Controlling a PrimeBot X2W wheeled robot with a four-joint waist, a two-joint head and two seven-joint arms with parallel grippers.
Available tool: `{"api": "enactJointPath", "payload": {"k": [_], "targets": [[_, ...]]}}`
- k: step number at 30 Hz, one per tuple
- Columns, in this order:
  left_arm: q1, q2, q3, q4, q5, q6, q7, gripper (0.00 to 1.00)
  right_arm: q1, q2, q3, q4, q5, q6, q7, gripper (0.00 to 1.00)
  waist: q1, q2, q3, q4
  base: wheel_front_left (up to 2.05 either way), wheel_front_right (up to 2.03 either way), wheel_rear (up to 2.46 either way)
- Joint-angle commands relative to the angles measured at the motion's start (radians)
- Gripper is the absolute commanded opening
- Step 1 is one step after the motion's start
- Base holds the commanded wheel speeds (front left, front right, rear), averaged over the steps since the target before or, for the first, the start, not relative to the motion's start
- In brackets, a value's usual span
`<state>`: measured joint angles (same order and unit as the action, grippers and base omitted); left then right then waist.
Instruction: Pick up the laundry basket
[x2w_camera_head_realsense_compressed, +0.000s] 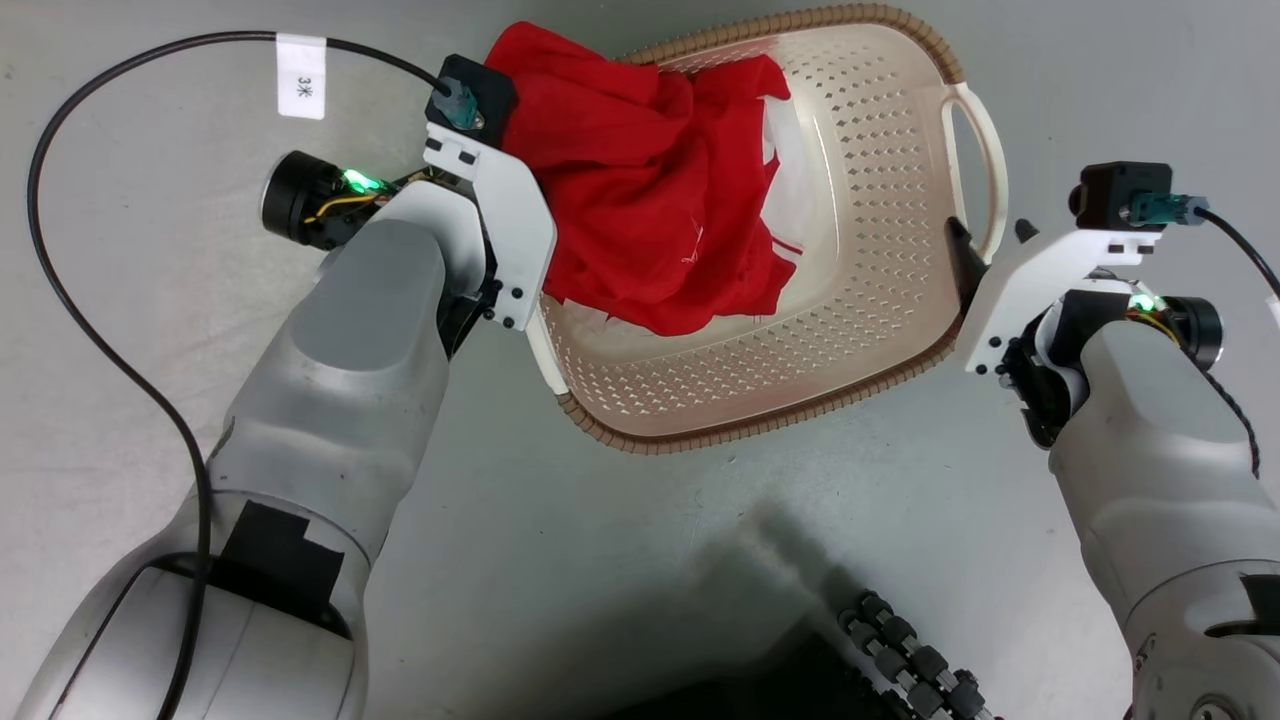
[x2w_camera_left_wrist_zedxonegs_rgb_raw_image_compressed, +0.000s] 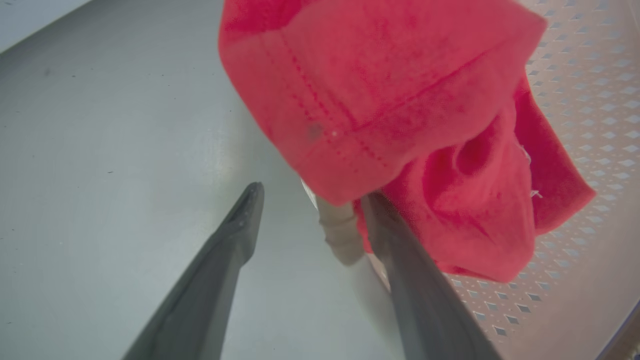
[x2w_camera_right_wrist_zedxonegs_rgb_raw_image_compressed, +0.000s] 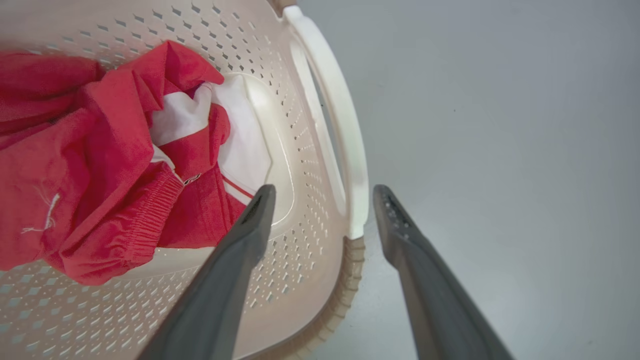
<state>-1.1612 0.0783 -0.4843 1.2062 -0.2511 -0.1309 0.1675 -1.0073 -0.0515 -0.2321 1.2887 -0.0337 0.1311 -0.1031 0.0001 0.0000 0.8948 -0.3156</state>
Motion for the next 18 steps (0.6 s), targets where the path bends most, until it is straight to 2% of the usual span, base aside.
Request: {"api": "enactJointPath", "payload": {"k": [1,3,4,5,6,12,18], "targets": [[-0.008,0.004,-0.008,0.012,-0.006,0.001,0.005,1.0,0.001,0.002,0.021,0.0,0.03,-0.001,0.009,1.0,-0.0001,0.0,0.004,0.004,0.0,0.0,0.0],[-0.011,0.002,-0.018,0.014,-0.009,0.001,0.01,1.0,0.002,0.001,0.053,0.0,0.067,-0.001,0.015,1.0,-0.0001,0.0,0.009,0.005,0.0,0.0,0.0],[-0.011,-0.001,-0.025,0.014,-0.015,0.001,0.013,1.0,0.004,0.001,0.07,0.0,0.095,-0.001,0.027,0.91,-0.0001,0.0,0.011,0.006,0.0,0.0,0.0],[-0.012,-0.001,-0.032,0.012,-0.019,0.001,0.014,0.6,0.006,0.001,0.086,0.0,0.115,-0.001,0.036,0.41,-0.0001,0.0,0.013,0.007,0.0,0.0,0.0],[-0.013,-0.002,-0.042,0.011,-0.022,0.001,0.019,0.0,0.007,0.001,0.104,0.0,0.137,-0.001,0.043,0.0,-0.0001,0.0,0.014,0.007,0.0,0.0,0.0],[-0.014,0.01,-0.08,-0.009,-0.048,0.001,-0.006,0.0,0.015,-0.003,0.189,0.0,0.226,-0.001,0.064,0.0,-0.0001,0.0,0.012,0.003,0.0,0.0,0.0],[-0.015,0.014,-0.106,-0.015,-0.083,0.001,-0.015,0.0,0.022,-0.001,0.22,0.0,0.275,-0.001,0.086,0.0,-0.0001,0.0,-0.003,0.0,0.0,0.0,0.0]]}}
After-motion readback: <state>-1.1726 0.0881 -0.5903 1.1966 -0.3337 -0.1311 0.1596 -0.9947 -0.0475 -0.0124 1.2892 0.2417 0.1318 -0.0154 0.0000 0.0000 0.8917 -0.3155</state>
